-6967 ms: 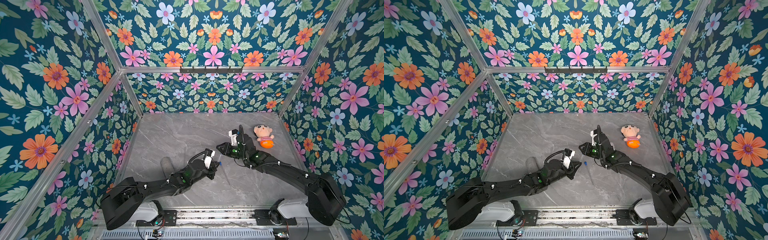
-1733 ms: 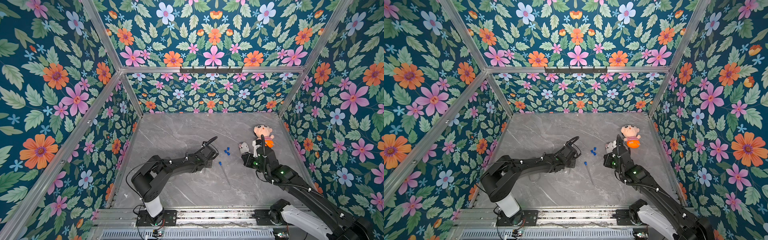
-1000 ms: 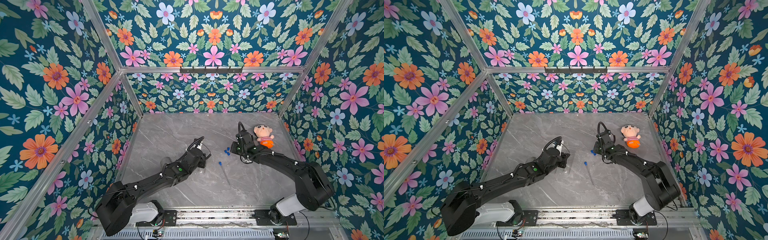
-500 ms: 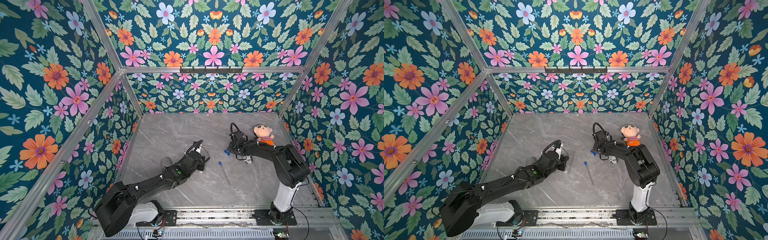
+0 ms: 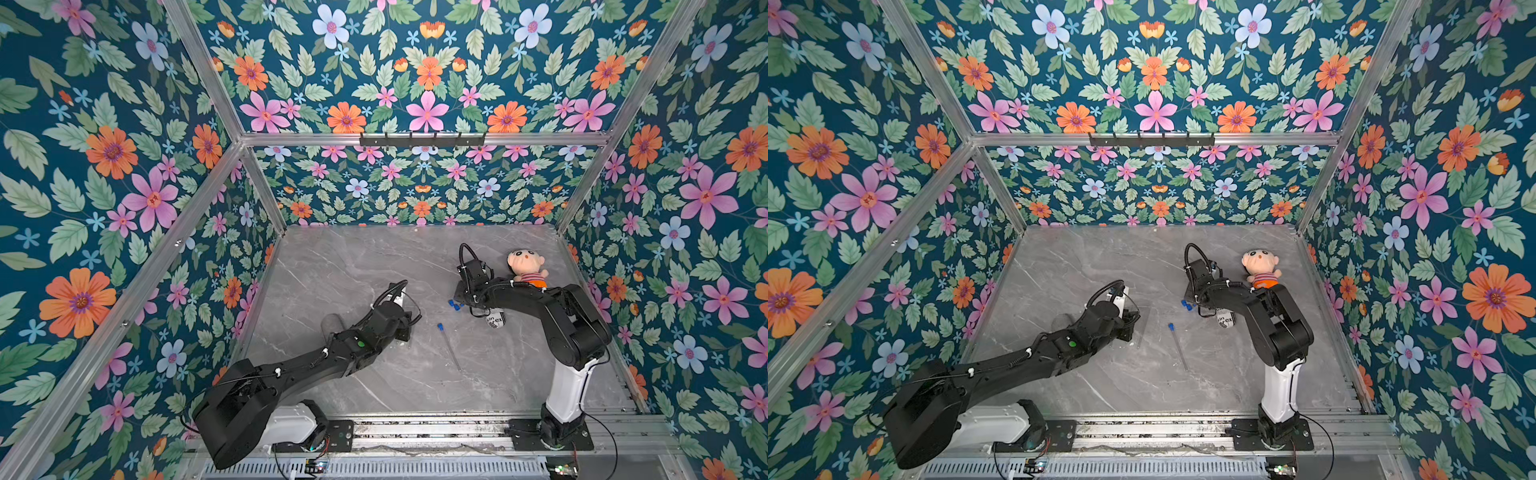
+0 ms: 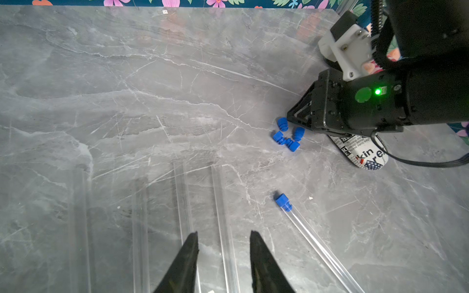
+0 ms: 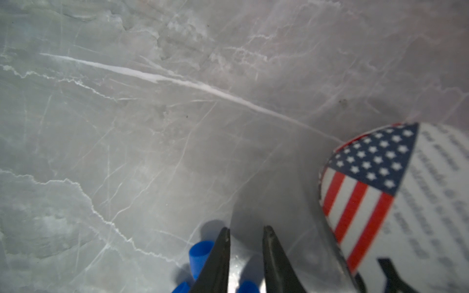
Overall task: Remove stoppers from test tubes
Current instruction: Place the stopper at the center of the board.
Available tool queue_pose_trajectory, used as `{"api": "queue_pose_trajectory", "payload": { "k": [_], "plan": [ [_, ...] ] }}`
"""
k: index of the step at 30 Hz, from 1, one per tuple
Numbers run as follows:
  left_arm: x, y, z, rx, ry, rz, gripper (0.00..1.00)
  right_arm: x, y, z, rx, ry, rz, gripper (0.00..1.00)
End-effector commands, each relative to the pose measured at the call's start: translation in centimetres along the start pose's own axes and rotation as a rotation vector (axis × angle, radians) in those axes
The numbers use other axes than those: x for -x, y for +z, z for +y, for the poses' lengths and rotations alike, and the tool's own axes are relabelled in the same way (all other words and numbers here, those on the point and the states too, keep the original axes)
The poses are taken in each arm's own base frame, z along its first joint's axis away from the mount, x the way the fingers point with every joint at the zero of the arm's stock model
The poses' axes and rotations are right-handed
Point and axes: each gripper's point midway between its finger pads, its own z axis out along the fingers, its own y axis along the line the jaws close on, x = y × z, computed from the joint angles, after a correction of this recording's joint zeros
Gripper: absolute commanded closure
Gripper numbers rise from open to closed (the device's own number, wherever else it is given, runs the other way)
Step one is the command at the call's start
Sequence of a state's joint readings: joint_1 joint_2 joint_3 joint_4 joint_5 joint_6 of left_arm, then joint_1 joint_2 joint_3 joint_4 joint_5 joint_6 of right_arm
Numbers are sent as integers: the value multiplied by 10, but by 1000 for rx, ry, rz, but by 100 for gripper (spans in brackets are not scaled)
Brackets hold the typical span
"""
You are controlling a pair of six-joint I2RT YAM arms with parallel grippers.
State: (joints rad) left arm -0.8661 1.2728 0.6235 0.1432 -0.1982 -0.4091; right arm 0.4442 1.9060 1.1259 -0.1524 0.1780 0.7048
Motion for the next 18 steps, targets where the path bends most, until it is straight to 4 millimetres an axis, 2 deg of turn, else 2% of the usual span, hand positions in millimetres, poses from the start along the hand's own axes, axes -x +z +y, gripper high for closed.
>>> {"api": "queue_pose_trajectory", "payload": {
  "k": [1,12,15,18],
  "plan": [
    [6,0,-2,-8,5,-22,63,-11,2,-10,-45,7,42,73],
    [8,-3,1,5,6,-25,63,1,-7,-2,-35,-14,30,70],
    [9,-4,2,10,6,-26,63,12,-18,1,-28,-25,-8,69],
    [9,-5,4,23,2,-19,63,27,-40,6,-7,-36,-57,68]
  ]
}}
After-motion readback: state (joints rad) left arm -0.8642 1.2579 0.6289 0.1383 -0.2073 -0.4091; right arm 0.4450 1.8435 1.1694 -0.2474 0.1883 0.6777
